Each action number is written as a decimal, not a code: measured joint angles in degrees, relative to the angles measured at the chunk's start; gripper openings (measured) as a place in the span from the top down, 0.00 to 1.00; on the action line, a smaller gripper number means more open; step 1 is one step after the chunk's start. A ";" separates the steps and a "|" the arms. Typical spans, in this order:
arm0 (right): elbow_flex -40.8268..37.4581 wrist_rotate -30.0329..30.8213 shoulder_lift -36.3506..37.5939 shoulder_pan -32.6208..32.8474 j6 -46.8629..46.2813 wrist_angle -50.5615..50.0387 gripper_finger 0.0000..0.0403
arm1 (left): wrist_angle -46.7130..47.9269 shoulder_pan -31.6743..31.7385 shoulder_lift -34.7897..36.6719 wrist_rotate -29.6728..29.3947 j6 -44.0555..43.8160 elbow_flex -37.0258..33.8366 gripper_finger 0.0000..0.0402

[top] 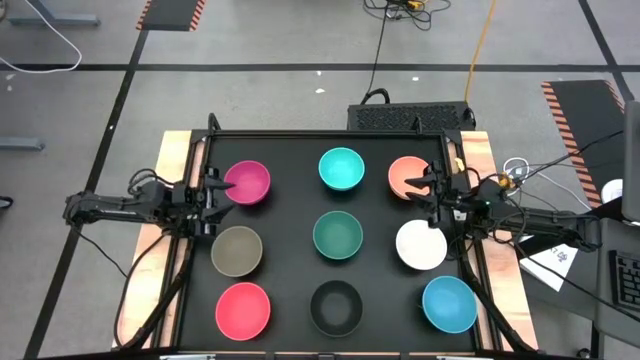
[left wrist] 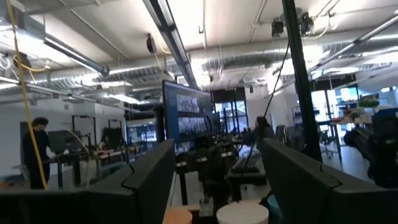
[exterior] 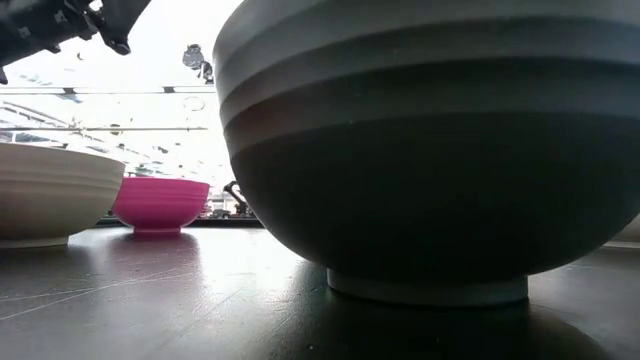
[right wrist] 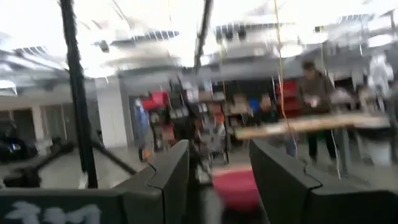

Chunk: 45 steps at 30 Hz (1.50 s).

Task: Nest bowls inside each other
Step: Stack the light orange bowl on top of the green bowl

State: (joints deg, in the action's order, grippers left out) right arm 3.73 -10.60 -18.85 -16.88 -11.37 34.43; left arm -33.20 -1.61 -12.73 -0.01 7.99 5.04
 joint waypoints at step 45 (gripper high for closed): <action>54.75 2.82 -44.81 -19.86 5.19 -91.19 0.56 | 9.62 0.01 0.00 0.28 -2.81 0.09 0.39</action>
State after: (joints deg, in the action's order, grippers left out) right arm 58.48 -7.77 -63.66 -36.74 -6.18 -56.76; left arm -23.59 -1.59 -12.73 0.27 5.18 5.13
